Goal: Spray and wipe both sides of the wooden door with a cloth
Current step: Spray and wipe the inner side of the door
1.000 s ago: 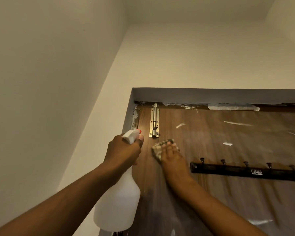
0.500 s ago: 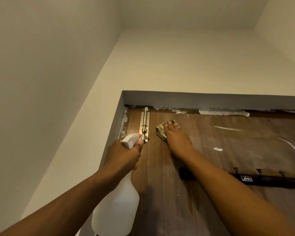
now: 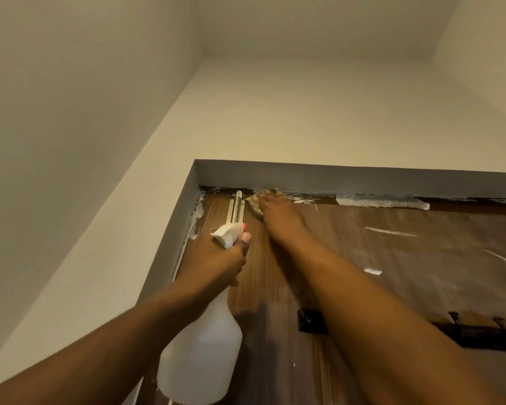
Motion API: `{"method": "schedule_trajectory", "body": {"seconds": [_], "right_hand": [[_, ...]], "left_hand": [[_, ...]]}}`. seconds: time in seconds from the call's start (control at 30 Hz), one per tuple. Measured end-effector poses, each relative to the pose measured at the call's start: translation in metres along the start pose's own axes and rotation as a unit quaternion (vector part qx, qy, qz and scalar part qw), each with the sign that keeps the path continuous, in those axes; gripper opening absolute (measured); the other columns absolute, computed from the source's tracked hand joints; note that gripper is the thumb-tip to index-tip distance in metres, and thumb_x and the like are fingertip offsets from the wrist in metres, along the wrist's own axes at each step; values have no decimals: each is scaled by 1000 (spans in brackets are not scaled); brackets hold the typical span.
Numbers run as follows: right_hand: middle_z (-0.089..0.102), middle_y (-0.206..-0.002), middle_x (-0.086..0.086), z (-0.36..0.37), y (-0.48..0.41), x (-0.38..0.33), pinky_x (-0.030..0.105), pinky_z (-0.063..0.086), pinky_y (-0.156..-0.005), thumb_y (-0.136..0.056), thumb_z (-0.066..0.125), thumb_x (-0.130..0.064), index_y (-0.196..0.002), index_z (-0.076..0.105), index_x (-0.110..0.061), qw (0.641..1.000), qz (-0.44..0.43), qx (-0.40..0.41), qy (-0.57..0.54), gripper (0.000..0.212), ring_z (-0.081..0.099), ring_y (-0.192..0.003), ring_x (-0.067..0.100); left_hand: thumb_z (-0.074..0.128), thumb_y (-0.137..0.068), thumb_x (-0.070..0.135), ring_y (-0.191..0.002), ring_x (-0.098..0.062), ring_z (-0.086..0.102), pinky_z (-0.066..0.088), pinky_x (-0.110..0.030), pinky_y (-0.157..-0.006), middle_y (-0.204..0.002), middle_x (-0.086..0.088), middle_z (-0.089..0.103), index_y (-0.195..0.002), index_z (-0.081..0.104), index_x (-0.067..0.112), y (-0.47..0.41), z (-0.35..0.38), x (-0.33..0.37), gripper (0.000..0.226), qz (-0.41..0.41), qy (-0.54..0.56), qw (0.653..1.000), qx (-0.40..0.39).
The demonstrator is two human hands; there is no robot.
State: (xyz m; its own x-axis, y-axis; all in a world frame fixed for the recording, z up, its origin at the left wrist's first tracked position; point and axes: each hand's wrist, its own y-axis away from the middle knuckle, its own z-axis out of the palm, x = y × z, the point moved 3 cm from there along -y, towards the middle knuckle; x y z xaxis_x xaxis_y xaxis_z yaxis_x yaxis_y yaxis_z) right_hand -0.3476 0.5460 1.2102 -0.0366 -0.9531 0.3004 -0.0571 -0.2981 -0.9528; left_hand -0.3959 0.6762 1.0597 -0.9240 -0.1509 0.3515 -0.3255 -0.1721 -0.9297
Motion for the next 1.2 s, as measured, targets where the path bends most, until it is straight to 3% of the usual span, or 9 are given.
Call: {"method": "schedule_trajectory", "body": {"seconds": [0.2, 0.4, 0.53, 0.63, 0.7, 0.83, 1.0, 1.1, 1.2], "right_hand": [[29, -161, 9, 4, 48, 4, 35, 22, -120, -107, 41, -27, -154, 34, -14, 994, -108, 5, -10, 49, 25, -149, 24], [25, -162, 14, 2, 16, 81, 38, 21, -121, -107, 29, -16, -155, 27, -7, 998, 61, -23, 26, 49, 23, -149, 30], [24, -163, 8, 1, 14, 48, 37, 11, -122, -110, 26, -31, -155, 31, -15, 1000, -18, -17, 14, 48, 19, -151, 26], [22, -164, 8, 0, 60, 70, 39, 16, -121, -109, 32, -27, -156, 29, -20, 997, -79, -14, 11, 48, 17, -152, 27], [26, -162, 11, 0, 84, 100, 37, 17, -121, -108, 36, -21, -155, 31, -16, 998, -68, 0, 14, 47, 23, -150, 27], [20, -164, 14, -12, 72, 161, 41, 17, -122, -108, 29, -16, -157, 23, -11, 996, 65, -16, 56, 50, 19, -151, 32], [23, -163, 10, -12, 55, 133, 39, 8, -123, -109, 25, -32, -154, 32, -17, 998, -34, -28, 38, 48, 19, -151, 29], [21, -164, 7, -6, 91, 144, 39, 14, -122, -109, 31, -32, -156, 29, -22, 995, -87, -33, 32, 48, 14, -152, 28], [24, -163, 8, -15, 118, 186, 38, 16, -121, -109, 32, -24, -155, 31, -18, 999, -23, -17, 30, 47, 15, -152, 29]], "left_hand": [[59, -89, 38, -73, -21, 65, 51, -27, -53, -90, -14, 66, -129, 48, 6, -29, 10, 15, 52, 3, -11, 1000, 10], [60, -88, 38, -74, -21, 64, 50, -24, -51, -90, -12, 64, -130, 47, 7, -30, 22, 15, 53, 13, -49, 999, -8], [60, -87, 42, -74, -23, 66, 58, -35, -62, -85, -10, 66, -126, 50, 8, -36, 32, 25, 53, 31, -83, 996, -4], [60, -87, 43, -77, -24, 67, 58, -35, -61, -87, -10, 66, -126, 50, 9, -31, 46, 32, 53, 33, -83, 996, -14], [59, -88, 40, -79, -25, 66, 54, -31, -55, -89, -12, 65, -125, 50, 8, -26, 55, 36, 50, 36, -68, 997, -20], [59, -90, 35, -74, -21, 64, 49, -25, -50, -90, -14, 65, -128, 49, 7, -16, 82, 44, 48, 31, -57, 998, -26], [59, -90, 35, -75, -20, 64, 48, -23, -47, -92, -13, 64, -131, 46, 11, -11, 106, 61, 50, 36, -57, 998, -20], [58, -90, 35, -71, -17, 62, 46, -22, -47, -89, -10, 63, -131, 45, 10, -1, 121, 68, 50, 36, -58, 997, -26], [58, -91, 34, -68, -16, 60, 46, -21, -45, -84, -8, 61, -132, 43, 9, 8, 133, 69, 50, 40, -42, 998, -35]]}}
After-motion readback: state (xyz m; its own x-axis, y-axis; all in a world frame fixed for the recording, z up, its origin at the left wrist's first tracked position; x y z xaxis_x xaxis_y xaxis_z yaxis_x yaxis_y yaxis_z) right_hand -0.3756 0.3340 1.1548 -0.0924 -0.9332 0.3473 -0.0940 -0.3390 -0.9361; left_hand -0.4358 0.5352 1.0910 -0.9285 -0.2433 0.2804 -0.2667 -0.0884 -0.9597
